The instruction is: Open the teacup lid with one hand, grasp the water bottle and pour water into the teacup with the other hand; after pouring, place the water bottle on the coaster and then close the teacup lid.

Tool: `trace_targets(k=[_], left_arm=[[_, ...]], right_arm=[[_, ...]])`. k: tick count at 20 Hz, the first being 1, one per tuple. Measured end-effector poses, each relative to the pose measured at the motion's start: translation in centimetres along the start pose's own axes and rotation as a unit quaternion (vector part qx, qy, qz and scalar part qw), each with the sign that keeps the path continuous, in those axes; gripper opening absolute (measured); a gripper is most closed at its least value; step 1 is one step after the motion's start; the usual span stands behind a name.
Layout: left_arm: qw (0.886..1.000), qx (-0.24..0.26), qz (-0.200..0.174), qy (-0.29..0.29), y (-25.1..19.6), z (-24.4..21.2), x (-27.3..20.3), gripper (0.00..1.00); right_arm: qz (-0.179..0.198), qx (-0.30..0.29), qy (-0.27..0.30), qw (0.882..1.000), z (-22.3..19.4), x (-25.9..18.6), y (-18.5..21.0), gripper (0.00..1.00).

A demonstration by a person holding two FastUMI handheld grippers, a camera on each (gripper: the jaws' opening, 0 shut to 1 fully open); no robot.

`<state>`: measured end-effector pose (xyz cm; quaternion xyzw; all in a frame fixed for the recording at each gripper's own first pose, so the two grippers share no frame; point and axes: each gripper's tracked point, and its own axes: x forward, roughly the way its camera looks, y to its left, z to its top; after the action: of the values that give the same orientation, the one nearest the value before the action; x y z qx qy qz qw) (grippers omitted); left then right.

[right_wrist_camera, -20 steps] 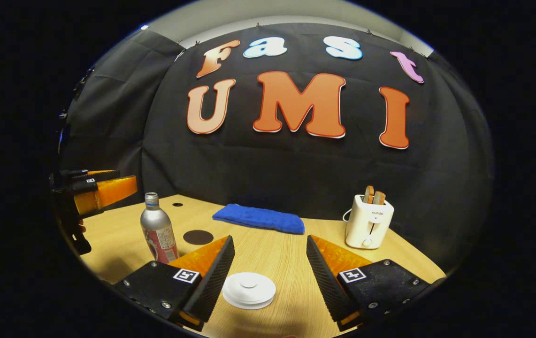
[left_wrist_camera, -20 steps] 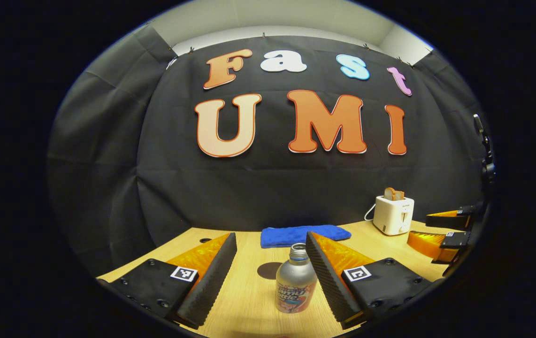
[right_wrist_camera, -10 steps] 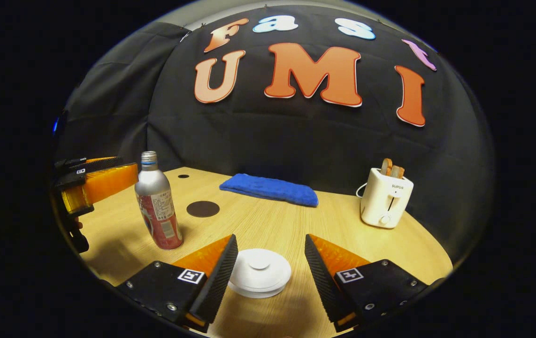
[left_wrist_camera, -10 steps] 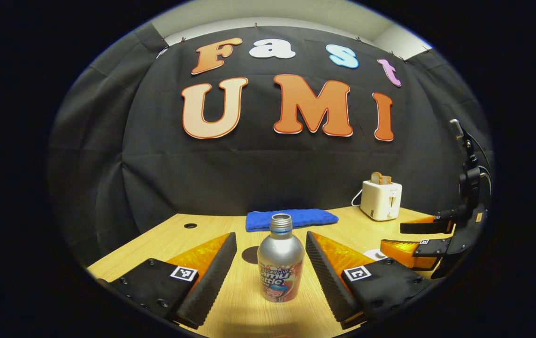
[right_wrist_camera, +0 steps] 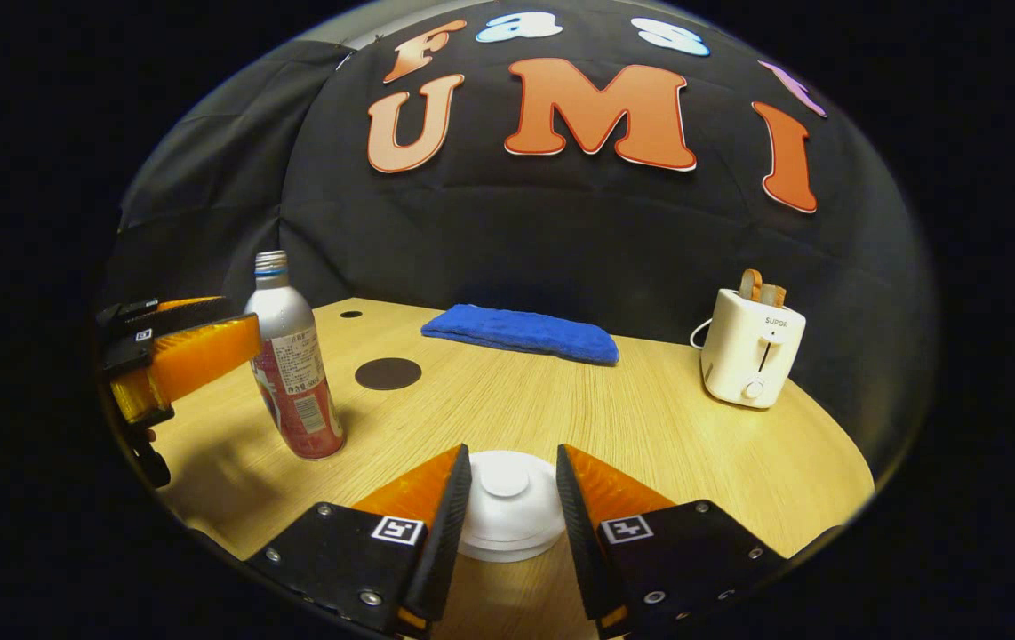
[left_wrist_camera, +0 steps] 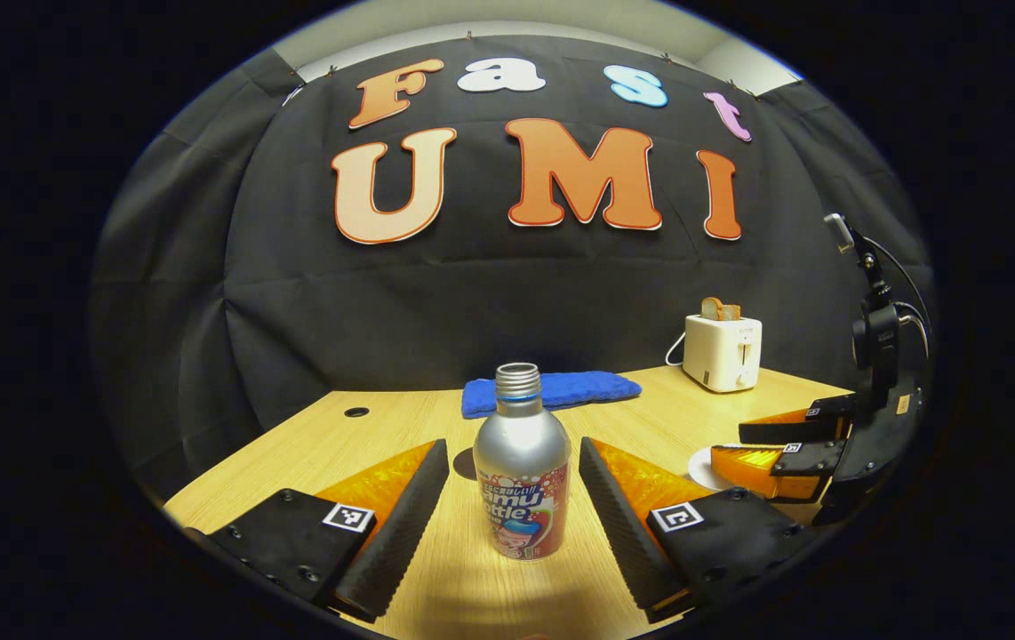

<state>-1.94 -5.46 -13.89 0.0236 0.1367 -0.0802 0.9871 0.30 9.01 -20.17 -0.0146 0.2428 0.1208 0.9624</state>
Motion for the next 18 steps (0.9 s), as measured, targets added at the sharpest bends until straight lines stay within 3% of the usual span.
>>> trace_targets(k=[1, 3, 4, 8, 18], left_arm=[[1.0, -0.001, -0.001, 0.001, 0.1, -0.1, -0.1, 0.98], [1.0, -0.003, -0.001, 0.003, 0.0, -0.3, 0.0, 0.98], [1.0, -0.004, -0.001, 0.005, 0.1, -0.4, 0.1, 0.98], [1.0, -0.01, -0.002, 0.011, 0.1, -0.8, 0.3, 0.98], [0.999, -0.017, -0.007, 0.036, -0.7, -2.7, 1.4, 0.98]], right_arm=[[0.002, 0.002, 0.0, 1.0, -0.1, 0.1, 0.1, 0.52], [0.011, 0.01, 0.001, 1.0, 0.0, 0.3, 0.4, 0.51], [0.012, 0.011, 0.0, 1.0, 0.0, 0.3, 0.5, 0.42], [0.013, 0.013, -0.002, 1.0, 0.1, 0.2, 0.3, 0.28], [-0.002, 0.019, -0.044, 0.999, 2.8, -1.3, -1.2, 0.23]])
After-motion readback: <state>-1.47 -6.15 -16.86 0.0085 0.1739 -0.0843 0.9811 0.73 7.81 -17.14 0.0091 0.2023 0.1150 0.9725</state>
